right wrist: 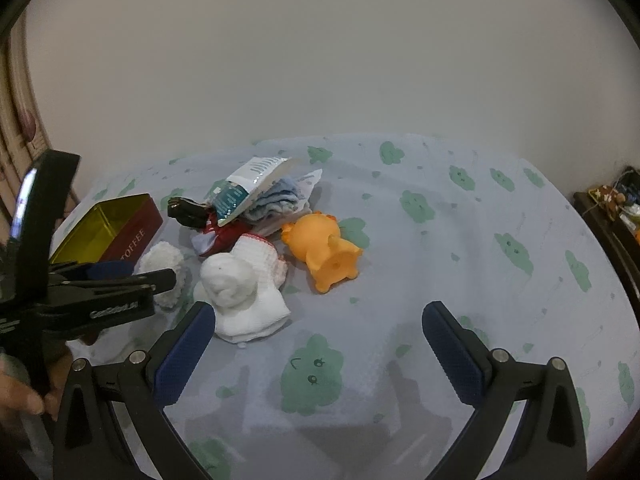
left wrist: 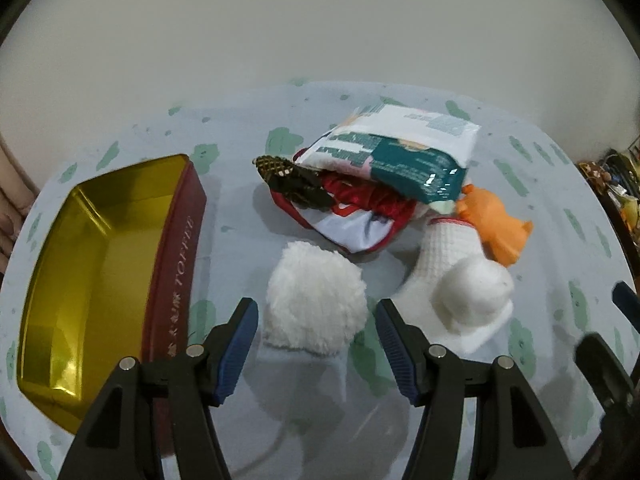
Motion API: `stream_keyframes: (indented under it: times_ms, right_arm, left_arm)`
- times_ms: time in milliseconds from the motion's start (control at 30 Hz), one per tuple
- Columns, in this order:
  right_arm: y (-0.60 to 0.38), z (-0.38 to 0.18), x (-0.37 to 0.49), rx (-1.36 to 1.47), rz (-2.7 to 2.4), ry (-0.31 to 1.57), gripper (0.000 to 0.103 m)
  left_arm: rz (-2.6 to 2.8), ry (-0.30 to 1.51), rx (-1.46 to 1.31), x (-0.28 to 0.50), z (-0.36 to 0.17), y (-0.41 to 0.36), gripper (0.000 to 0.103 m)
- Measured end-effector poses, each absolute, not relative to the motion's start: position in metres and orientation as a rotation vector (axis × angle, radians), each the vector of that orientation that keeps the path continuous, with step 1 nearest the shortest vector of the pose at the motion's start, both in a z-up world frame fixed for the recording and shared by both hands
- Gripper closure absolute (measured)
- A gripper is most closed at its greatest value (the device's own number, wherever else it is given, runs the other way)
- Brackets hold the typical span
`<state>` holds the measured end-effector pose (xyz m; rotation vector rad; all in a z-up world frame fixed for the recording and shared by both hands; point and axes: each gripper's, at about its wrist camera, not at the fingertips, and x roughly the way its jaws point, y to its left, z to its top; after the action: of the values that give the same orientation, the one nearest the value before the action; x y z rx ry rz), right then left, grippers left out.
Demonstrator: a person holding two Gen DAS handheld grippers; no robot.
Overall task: Organize soft objects
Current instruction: 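Reach the left gripper to the white fluffy pompom and close on it, then carry the pompom with the left gripper over the gold tin and lower it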
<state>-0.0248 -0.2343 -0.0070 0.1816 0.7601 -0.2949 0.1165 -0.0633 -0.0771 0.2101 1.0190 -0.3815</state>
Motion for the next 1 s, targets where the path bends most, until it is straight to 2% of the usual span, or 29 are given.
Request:
stream_keyframes:
  times_ms: [200,467,500,567,1000]
  right_arm:
    - [-0.237,-0.011,-0.023,0.193,-0.289,0.767,0.0]
    - [-0.236,-0.013,-0.023,0.198,-0.276,0.765,0.0]
    - [-0.237,-0.013,-0.023,0.203,-0.273,0.767,0.0]
    - [-0.235,-0.013,-0.023,0.206,-0.267,0.767,0.0]
    - [-0.234,-0.012,-0.023,0.182,-0.268,0.758,0.0]
  left_arm:
    - [-0.36,1.066,0.194,0.13,-0.095,-0.067,0.04]
    - [-0.361,1.03,0.192,0.129,-0.098,-0.068,0.04]
    - [-0.357,1.021,0.194,0.128,-0.097,-0.068,0.041]
    - [-0.365,1.007,0.189,0.128,-0.095,-0.067,0.048]
    - [-0.379,0.934,0.178,0.116,-0.061,-0.057,0.048]
